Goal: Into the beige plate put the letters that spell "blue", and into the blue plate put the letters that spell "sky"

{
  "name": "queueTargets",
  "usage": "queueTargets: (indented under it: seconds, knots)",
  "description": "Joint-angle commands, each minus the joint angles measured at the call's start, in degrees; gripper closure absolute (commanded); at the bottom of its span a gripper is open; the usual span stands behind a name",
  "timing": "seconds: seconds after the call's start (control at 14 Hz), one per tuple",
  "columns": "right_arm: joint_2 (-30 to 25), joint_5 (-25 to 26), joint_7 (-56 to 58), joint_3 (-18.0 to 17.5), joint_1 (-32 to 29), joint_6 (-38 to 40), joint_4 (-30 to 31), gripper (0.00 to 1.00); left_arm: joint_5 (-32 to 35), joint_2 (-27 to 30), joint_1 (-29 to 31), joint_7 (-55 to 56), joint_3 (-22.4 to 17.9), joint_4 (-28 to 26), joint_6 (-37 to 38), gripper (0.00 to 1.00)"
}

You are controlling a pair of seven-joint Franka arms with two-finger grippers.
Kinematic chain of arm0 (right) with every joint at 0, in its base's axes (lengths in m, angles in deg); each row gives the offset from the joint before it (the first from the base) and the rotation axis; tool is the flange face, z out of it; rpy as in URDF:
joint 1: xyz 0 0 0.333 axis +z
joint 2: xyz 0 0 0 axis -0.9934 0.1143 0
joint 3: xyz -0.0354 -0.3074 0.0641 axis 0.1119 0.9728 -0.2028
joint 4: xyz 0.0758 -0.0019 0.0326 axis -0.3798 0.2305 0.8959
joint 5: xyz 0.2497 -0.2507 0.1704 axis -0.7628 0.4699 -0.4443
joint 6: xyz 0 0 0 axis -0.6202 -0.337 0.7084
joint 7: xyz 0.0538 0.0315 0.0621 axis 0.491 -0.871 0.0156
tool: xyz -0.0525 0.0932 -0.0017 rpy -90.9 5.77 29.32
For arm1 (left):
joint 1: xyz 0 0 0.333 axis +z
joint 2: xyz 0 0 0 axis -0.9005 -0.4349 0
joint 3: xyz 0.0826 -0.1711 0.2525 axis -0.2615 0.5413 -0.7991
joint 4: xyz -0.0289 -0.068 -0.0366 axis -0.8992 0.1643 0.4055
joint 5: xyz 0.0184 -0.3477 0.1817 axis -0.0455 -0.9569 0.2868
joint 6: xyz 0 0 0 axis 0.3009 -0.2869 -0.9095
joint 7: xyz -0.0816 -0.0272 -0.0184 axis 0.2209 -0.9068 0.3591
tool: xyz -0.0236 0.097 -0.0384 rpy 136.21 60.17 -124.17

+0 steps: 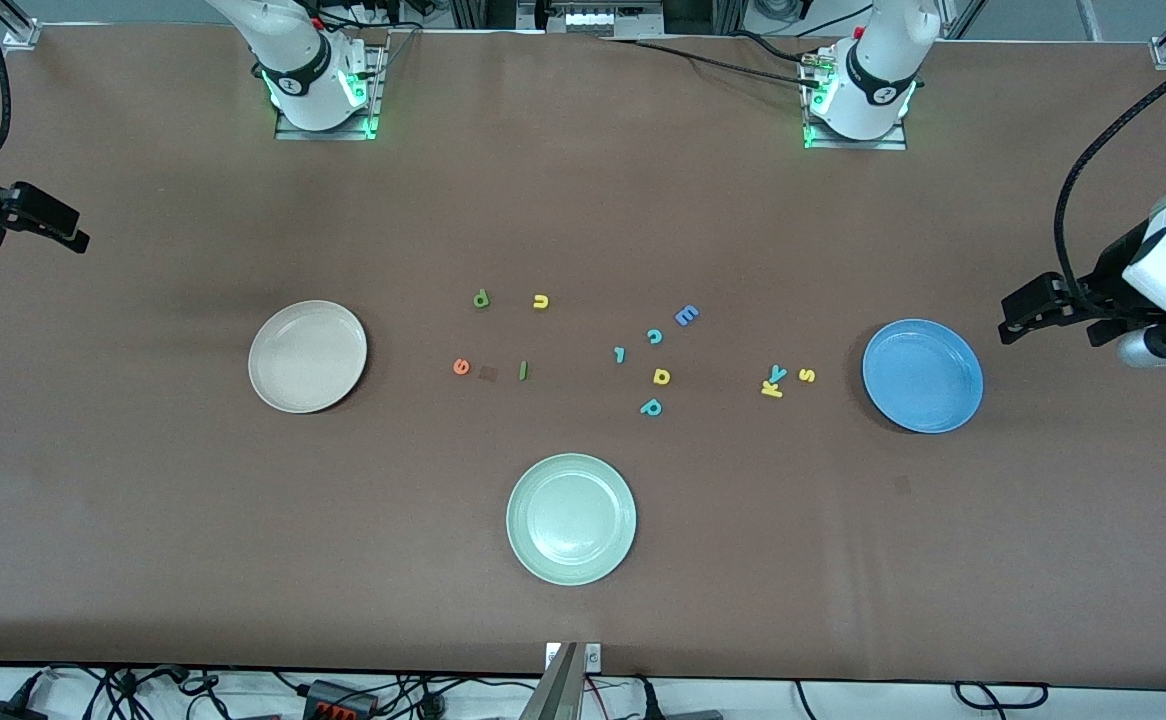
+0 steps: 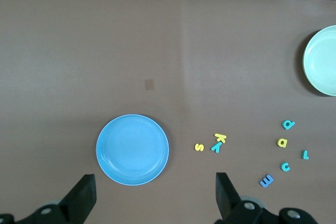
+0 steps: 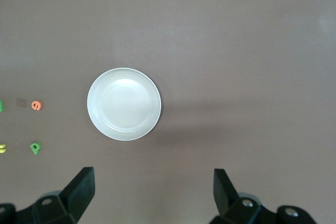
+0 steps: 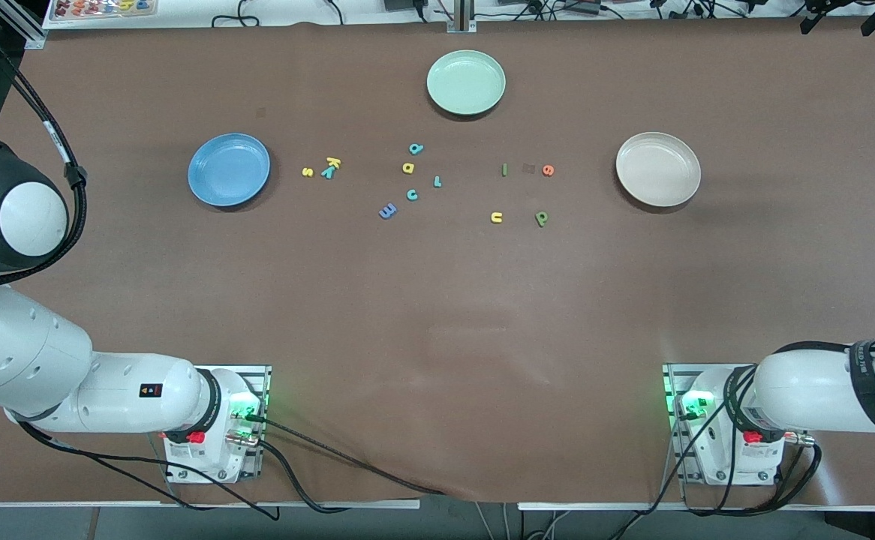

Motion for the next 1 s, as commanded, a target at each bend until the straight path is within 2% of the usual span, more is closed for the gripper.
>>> queueTargets:
  seconds: [0.0, 0.93]
  knots:
    - [0.2, 0.6, 0.7, 0.0, 0.1, 1.0, -0.9, 0.00, -0.8, -0.6, -0.1, 0.4, 0.0, 1.5, 1.1, 0.00]
    - [1.2, 0.5, 0.7, 0.0, 0.0, 1.0, -1.1, 0.00, -0.2, -0.9, 0.4, -0.2, 0.0, 1.5, 1.1, 0.00]
